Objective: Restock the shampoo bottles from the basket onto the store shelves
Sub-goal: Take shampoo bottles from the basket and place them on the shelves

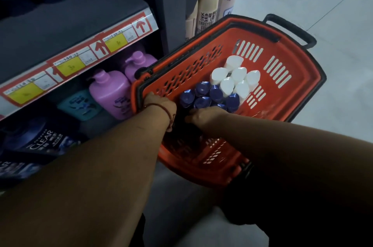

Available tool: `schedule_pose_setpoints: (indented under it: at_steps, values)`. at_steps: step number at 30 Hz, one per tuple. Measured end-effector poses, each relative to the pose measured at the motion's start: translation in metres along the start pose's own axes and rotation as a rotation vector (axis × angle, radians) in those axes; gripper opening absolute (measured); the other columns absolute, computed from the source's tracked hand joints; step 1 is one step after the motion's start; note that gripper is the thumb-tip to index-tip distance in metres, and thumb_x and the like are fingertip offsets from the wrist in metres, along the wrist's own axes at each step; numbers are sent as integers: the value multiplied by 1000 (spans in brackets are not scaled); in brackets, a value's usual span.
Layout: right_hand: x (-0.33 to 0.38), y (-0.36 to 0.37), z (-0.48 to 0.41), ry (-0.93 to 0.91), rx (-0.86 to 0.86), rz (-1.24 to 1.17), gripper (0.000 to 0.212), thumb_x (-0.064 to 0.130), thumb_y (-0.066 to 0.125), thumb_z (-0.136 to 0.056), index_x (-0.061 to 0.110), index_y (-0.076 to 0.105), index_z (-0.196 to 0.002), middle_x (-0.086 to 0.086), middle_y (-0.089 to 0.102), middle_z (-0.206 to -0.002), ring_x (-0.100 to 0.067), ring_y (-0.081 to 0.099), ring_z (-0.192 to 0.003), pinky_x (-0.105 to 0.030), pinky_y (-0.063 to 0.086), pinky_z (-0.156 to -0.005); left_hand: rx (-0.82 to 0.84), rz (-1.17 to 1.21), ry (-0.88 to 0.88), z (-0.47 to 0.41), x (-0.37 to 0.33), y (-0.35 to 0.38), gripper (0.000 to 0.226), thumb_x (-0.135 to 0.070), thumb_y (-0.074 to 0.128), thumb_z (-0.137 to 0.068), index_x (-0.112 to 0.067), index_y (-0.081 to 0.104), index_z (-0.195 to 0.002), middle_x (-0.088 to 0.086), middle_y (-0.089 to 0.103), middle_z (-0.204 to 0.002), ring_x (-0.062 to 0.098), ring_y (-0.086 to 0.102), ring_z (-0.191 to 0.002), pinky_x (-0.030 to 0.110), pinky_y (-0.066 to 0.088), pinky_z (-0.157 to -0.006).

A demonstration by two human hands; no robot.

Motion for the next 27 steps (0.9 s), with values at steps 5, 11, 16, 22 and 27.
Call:
schedule_pose_setpoints:
  at_steps: [5,11,16,22,27]
  values:
    - [-9,-5,8,76,0,-169,39,34,64,-94,15,61,-128,-7,61,-129,-27,58,-119,-34,46,-86,-94,87,65,7,8,-11,51,-32,81,-69,-27,66,-118,2,65,-122,26,63,-112,36,53,-92]
    - [-18,-11,56,166,-195,-434,41,39,81,-77,10,68,-102,-4,60,-87,-22,56,-83,-27,38,-67,-310,177,129,43,21,-32,45,-46,80,-61,-36,66,-103,-3,67,-106,25,63,-101,30,49,-79]
    - [-27,-27,95,268,-462,-731,39,33,84,-71,8,64,-93,-4,62,-82,-22,57,-78,-32,46,-67,-534,377,183,90,43,-53,47,-48,78,-61,-36,65,-105,-9,66,-101,20,61,-97,32,50,-80]
    - [-32,-73,129,181,-845,-1354,37,26,78,-67,8,52,-86,-13,59,-80,-25,60,-72,-43,49,-66,-889,913,285,157,63,-75,44,-37,76,-60,-29,71,-104,-10,66,-100,7,63,-88,23,53,-79]
    - [-30,-119,126,-12,-1102,-2017,39,36,70,-83,7,63,-108,-9,69,-92,-23,67,-79,-41,56,-74,-1186,1667,362,171,72,-88,41,-26,81,-75,-30,61,-110,8,69,-106,19,69,-96,35,56,-87]
Point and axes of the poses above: each hand's wrist, its own z-axis away from the middle knuckle, its own y-axis out of the palm, x = y × z, the point moved 3 cm from there along -z, towards the middle knuckle
